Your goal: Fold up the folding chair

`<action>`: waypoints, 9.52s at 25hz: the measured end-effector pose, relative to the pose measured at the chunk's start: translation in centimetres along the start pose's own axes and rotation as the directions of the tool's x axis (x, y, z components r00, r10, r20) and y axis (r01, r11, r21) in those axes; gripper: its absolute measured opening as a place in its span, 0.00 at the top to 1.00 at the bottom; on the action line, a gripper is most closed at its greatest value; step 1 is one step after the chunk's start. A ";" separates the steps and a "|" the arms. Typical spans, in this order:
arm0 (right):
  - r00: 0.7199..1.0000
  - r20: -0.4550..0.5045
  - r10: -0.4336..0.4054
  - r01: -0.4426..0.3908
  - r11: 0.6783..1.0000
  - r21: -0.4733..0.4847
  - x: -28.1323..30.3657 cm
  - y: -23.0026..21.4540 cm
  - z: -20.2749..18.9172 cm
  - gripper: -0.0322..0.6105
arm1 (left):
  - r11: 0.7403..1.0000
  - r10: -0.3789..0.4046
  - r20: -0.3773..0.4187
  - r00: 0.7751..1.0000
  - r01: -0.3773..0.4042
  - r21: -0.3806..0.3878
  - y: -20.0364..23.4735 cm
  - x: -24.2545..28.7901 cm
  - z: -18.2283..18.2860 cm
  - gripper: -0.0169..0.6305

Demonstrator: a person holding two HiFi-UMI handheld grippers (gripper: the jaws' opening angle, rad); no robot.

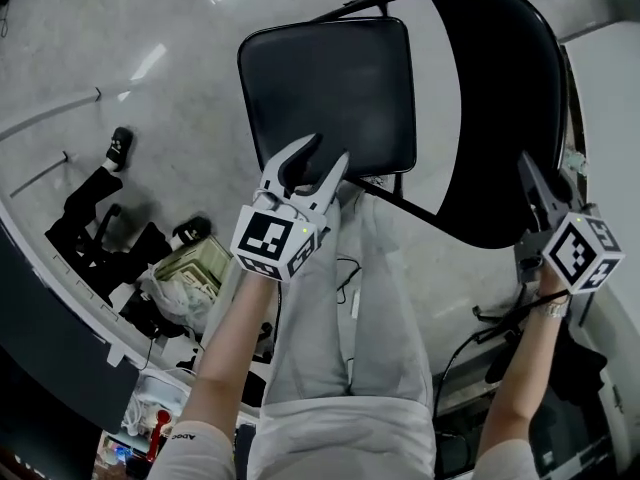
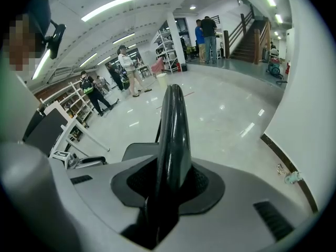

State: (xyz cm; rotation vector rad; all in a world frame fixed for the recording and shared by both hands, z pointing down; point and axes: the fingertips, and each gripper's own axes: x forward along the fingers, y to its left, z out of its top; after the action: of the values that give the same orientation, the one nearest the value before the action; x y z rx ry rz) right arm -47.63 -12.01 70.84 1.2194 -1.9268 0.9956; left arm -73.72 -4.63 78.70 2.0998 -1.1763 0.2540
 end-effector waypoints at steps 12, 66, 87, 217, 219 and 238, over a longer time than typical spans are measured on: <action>1.000 -0.002 0.012 -0.012 0.999 -0.029 0.1 0.3 0.3 0.78 | 0.965 0.147 -0.073 0.987 -0.159 -0.210 13.7 -2.6 -6.7 0.73; 0.931 0.032 0.364 -0.364 0.918 0.159 -1.9 -26.4 0.0 0.79 | 0.933 0.090 -0.263 0.961 -0.173 -0.314 7.1 7.7 -10.1 0.49; 0.917 0.032 0.398 -0.396 0.897 0.194 -0.9 -35.5 -0.9 0.78 | 0.902 0.172 -0.311 0.935 -0.276 -0.332 2.0 11.5 -8.2 0.49; 0.963 -0.049 -0.264 0.251 0.949 -0.191 -18.1 -17.8 9.7 0.75 | 0.826 -0.118 -0.385 0.915 0.305 0.473 -35.7 22.6 24.9 0.61; 0.963 -0.048 -0.266 0.253 0.949 -0.190 -18.4 -17.0 9.6 0.75 | 0.790 -0.153 -0.398 0.905 0.354 0.501 -37.0 21.9 25.7 0.61; 0.982 -0.088 -0.165 0.152 0.978 -0.140 -18.2 -11.0 9.7 0.79 | -0.243 -0.015 -0.851 0.525 0.824 0.512 -42.4 19.9 27.6 0.61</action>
State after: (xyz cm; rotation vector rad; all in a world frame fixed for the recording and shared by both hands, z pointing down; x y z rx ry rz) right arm -32.03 -15.44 53.84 1.2041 -1.7594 0.8165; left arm -32.69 -21.88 47.59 2.9826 0.8674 1.6826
